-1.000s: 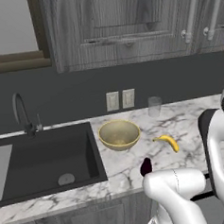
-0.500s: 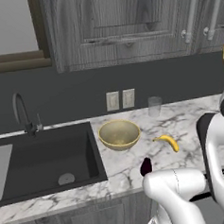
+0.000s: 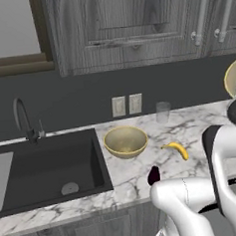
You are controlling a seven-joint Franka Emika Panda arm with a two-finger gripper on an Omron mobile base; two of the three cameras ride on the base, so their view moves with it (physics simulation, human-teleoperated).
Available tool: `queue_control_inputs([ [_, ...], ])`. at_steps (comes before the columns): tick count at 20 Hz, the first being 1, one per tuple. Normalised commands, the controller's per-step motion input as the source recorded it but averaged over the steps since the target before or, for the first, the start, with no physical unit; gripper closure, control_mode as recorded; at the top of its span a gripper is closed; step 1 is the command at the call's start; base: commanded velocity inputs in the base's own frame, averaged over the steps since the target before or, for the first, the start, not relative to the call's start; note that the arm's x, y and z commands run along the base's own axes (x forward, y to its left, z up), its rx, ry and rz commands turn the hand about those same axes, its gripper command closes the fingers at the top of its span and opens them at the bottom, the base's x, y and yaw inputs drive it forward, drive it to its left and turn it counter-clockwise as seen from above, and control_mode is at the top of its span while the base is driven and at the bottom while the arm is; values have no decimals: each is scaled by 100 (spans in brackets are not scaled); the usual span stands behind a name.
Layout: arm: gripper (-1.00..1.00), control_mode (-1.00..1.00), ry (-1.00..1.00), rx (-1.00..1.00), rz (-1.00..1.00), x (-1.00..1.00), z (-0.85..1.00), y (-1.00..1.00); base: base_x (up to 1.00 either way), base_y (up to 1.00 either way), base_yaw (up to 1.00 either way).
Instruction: Pick both bowls and place them on the counter. Then place the banana in one bowl and place the eggplant in the other bowl.
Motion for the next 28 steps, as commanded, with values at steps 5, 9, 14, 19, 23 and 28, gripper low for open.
queue_control_inputs([
  [5, 100, -100, 26, 13, 5, 21, -81, -19, 0, 0, 0],
  [9, 100, -100, 7, 22, 5, 8, -66, -35, 0, 0, 0],
  [14, 100, -100, 0, 26, 2, 6, -54, -46, 0, 0, 0],
  [19, 100, -100, 0, 17, 7, 16, -34, -24, 0, 0, 0],
  [23, 100, -100, 0, 4, 15, 29, -21, -6, 0, 0, 0],
  [28, 100, -100, 0, 0, 18, 18, -35, 0, 0, 0, 0],
])
